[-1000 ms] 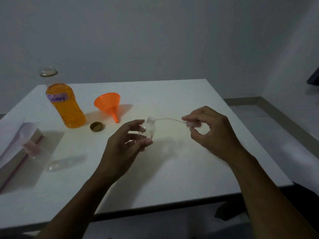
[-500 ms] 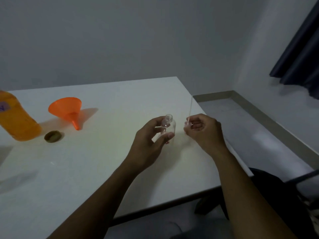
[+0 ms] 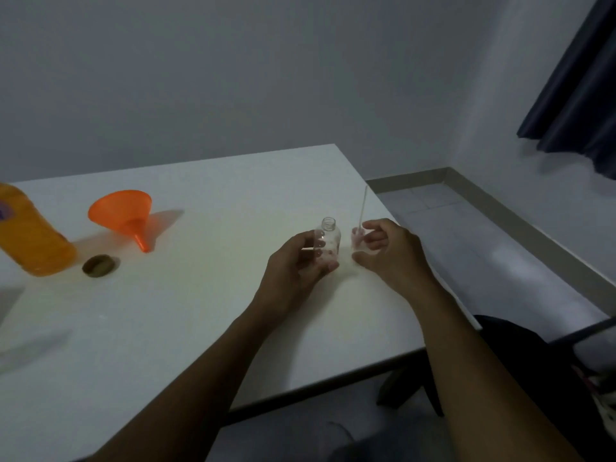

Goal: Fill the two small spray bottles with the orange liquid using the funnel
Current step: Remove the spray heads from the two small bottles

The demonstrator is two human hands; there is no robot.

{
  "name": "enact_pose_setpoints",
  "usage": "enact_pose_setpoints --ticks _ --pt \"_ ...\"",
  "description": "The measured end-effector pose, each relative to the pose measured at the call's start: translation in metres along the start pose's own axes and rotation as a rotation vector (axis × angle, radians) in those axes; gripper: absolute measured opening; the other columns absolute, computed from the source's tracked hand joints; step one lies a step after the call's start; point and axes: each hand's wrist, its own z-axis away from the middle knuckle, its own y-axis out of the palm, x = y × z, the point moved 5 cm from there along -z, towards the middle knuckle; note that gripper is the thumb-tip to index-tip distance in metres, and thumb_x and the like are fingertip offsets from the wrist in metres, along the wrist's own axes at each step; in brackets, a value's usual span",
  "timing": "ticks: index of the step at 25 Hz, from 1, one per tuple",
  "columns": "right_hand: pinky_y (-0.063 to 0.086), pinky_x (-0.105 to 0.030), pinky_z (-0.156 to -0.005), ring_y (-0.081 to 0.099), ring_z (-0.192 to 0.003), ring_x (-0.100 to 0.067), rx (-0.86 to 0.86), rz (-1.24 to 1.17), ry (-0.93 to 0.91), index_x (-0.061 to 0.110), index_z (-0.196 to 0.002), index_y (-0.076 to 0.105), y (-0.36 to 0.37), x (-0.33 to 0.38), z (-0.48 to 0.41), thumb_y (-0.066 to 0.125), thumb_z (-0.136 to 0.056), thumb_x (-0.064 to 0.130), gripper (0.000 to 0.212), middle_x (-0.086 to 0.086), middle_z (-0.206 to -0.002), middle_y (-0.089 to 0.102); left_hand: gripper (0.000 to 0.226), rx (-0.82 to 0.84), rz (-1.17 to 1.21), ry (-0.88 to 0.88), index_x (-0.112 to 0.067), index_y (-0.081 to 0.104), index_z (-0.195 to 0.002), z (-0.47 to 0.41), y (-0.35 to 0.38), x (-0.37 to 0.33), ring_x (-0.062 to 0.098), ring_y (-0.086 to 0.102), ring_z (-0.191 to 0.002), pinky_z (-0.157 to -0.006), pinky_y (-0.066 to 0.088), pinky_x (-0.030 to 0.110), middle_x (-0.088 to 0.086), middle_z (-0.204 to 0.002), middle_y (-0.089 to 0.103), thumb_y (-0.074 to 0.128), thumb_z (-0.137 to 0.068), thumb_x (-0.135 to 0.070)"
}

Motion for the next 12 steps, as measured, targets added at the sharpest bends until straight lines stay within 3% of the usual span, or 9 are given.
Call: enact_pose_setpoints --ticks 2,5,8,12 --pt "0.047 -0.013 -0.069 0.065 -0.083 -0.007 0.036 0.014 0.094 0.019 -0.114 0.066 -0.009 -0.003 0.009 0.086 -0.075 0.018 0.044 0.002 -0.096 0.069 0.061 0.032 -0.084 -0.015 -0.018 0.055 -0.130 0.007 -0.007 0.005 0.003 0.063 -0.104 -0.091 0.050 0.017 -0.004 -0.119 0.065 0.081 -0.075 -0.026" --pt "0.045 -0.014 -0.067 0.066 -0.082 -0.008 0.089 0.134 0.142 0.019 -0.098 0.072 -0.020 0.004 0.030 0.080 -0.080 0.017 0.020 0.003 -0.092 0.070 0.077 0.047 -0.142 -0.031 -0.019 0.049 -0.137 0.027 -0.029 0.011 0.007 0.058 -0.112 -0.100 0.047 0.021 -0.002 -0.125 0.060 0.085 -0.070 -0.025" --pt "0.045 -0.014 -0.065 0.063 -0.079 -0.002 0.277 0.208 0.078 0.021 -0.090 0.074 -0.011 0.033 0.066 0.076 -0.085 0.019 0.006 0.008 -0.086 0.069 0.066 -0.009 -0.202 -0.034 -0.020 0.050 -0.136 0.058 -0.063 0.011 0.006 0.058 -0.111 -0.099 0.046 0.019 -0.001 -0.123 0.060 0.079 -0.077 -0.021" --pt "0.055 -0.021 -0.071 0.065 -0.079 -0.004 0.439 0.144 -0.142 0.022 -0.093 0.075 0.036 0.085 0.109 0.073 -0.086 0.020 0.007 0.010 -0.086 0.069 0.045 -0.221 -0.386 0.044 -0.023 0.058 -0.127 0.104 -0.129 -0.004 -0.002 0.061 -0.100 -0.088 0.048 0.012 -0.010 -0.112 0.066 0.072 -0.084 -0.029"
